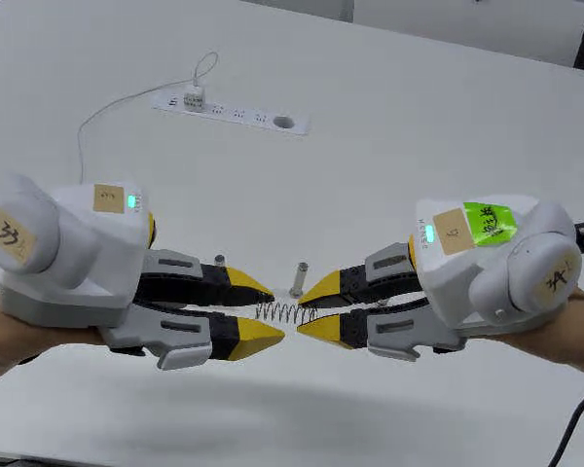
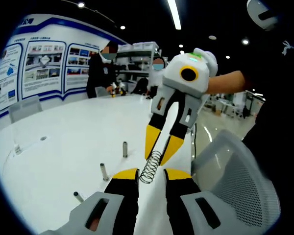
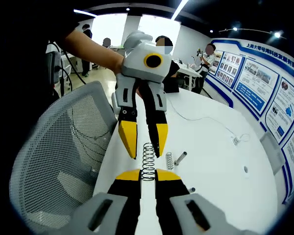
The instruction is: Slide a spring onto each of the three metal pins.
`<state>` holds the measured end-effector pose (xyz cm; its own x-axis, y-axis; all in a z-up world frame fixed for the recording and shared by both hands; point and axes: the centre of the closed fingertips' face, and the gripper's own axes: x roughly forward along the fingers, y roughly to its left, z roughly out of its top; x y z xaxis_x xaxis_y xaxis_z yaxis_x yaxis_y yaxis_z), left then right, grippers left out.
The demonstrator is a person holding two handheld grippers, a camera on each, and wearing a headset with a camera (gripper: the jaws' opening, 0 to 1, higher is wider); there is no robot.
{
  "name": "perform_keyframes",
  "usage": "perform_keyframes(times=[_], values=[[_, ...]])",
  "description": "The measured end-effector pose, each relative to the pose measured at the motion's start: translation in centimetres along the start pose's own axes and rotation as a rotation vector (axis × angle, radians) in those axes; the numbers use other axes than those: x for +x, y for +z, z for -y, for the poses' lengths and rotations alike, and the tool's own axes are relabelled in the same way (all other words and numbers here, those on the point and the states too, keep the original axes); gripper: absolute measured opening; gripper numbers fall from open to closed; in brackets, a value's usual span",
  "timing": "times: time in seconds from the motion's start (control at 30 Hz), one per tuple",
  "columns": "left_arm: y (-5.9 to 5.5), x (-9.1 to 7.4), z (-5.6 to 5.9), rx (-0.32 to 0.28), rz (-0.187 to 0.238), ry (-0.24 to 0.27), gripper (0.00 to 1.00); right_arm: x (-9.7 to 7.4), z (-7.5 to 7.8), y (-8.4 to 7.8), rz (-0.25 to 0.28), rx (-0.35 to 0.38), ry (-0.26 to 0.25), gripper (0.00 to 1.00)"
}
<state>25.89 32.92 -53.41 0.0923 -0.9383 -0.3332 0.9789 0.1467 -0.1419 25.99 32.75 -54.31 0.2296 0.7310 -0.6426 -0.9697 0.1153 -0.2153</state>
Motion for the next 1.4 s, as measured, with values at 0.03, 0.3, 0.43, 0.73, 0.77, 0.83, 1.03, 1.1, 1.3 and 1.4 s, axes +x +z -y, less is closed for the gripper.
perform_keyframes(times=[0.03,0.3,0.43,0.73,0.77,0.83,1.03,1.1,1.3,1.4], values=[[0.0,0.0,0.0,0.002,0.000,0.000,0.20,0.0,-0.1,0.0,0.000,-0.003,0.003,0.10],[-0.4,0.1,0.0,0.012,-0.024,-0.005,0.15,0.1,-0.4,0.4,0.005,-0.022,0.017,0.10],[-0.4,0.0,0.1,0.059,-0.037,-0.011,0.12,0.1,-0.3,0.5,0.004,-0.028,0.019,0.10],[-0.7,0.1,0.2,0.116,-0.063,-0.021,0.10,0.3,-0.2,0.2,-0.003,-0.054,0.016,0.12],[-0.7,0.1,0.2,0.119,-0.064,-0.020,0.10,0.3,-0.2,0.2,-0.001,-0.049,0.015,0.12],[-0.7,0.1,0.1,0.124,-0.063,-0.017,0.10,0.3,0.0,0.2,0.006,-0.039,0.006,0.14],[-0.6,0.0,0.0,0.125,-0.061,-0.019,0.10,0.3,0.1,-0.5,-0.010,-0.028,0.001,0.17],[-0.6,-0.1,0.2,0.127,-0.064,-0.026,0.10,0.3,0.1,-0.5,-0.005,-0.018,0.002,0.16],[-0.7,0.0,0.4,0.136,-0.068,-0.032,0.10,0.3,-0.4,-0.3,0.009,-0.005,0.022,0.13],[-0.7,0.0,0.4,0.144,-0.072,-0.034,0.10,0.3,-0.5,-0.2,0.012,-0.005,0.028,0.12]])
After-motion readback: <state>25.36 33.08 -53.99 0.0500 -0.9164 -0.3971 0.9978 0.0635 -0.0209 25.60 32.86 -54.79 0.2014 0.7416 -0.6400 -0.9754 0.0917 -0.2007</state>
